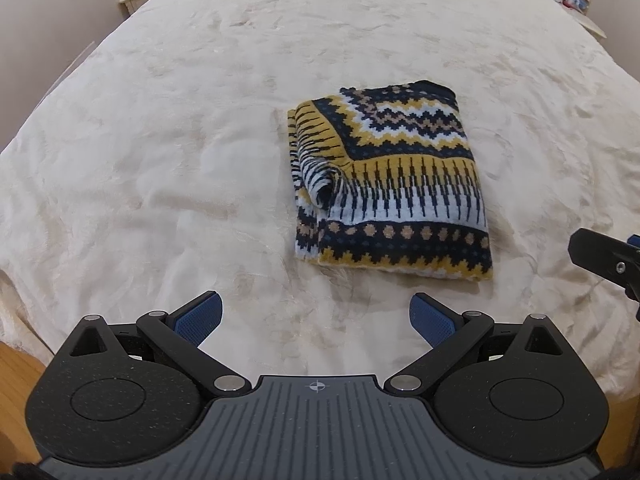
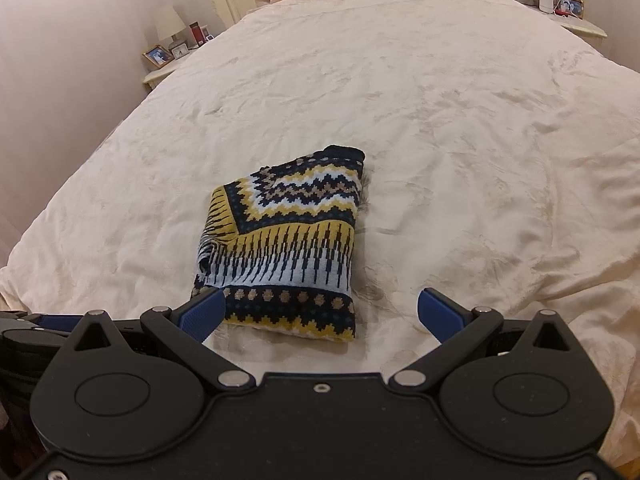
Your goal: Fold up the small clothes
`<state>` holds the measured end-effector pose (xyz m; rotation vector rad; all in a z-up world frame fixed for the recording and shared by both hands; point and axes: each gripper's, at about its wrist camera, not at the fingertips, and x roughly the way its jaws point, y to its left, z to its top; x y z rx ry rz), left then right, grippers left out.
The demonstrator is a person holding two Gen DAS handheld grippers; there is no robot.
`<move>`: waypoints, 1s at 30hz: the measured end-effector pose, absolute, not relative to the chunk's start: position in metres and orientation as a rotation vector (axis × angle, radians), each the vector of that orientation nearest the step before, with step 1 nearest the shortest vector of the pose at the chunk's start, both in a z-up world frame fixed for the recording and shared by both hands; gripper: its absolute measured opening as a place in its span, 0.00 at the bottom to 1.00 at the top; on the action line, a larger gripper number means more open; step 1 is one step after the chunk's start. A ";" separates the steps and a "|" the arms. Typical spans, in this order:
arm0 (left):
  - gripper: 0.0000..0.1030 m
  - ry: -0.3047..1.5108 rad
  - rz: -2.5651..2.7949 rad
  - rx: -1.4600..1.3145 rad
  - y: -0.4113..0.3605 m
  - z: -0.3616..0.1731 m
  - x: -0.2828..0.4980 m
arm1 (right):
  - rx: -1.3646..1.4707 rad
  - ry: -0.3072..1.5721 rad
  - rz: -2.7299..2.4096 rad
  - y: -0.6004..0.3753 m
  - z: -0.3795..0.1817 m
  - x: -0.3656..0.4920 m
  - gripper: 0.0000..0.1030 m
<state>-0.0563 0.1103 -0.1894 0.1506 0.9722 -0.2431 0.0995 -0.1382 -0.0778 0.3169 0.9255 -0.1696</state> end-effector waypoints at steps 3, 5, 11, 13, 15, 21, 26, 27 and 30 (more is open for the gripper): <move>0.99 0.971 -0.235 0.151 0.112 -0.190 -0.056 | 0.319 0.926 -0.171 -0.139 -0.079 0.100 0.99; 0.99 0.970 -0.229 0.148 0.114 -0.189 -0.056 | 0.321 0.927 -0.172 -0.140 -0.079 0.099 0.99; 0.99 0.964 -0.213 0.146 0.115 -0.187 -0.054 | 0.321 0.935 -0.173 -0.142 -0.082 0.098 0.99; 0.99 0.964 -0.210 0.144 0.115 -0.187 -0.054 | 0.321 0.940 -0.172 -0.142 -0.084 0.098 0.99; 0.99 0.964 -0.207 0.143 0.115 -0.187 -0.053 | 0.320 0.945 -0.171 -0.142 -0.085 0.097 0.99; 0.98 0.967 -0.204 0.148 0.115 -0.189 -0.053 | 0.324 0.955 -0.162 -0.144 -0.088 0.099 0.99; 0.99 0.977 -0.200 0.148 0.116 -0.191 -0.051 | 0.327 0.967 -0.154 -0.143 -0.091 0.102 0.99; 0.99 0.979 -0.199 0.148 0.116 -0.192 -0.051 | 0.327 0.970 -0.153 -0.143 -0.092 0.102 0.99; 0.99 0.990 -0.199 0.151 0.117 -0.194 -0.048 | 0.331 0.982 -0.151 -0.142 -0.096 0.105 0.99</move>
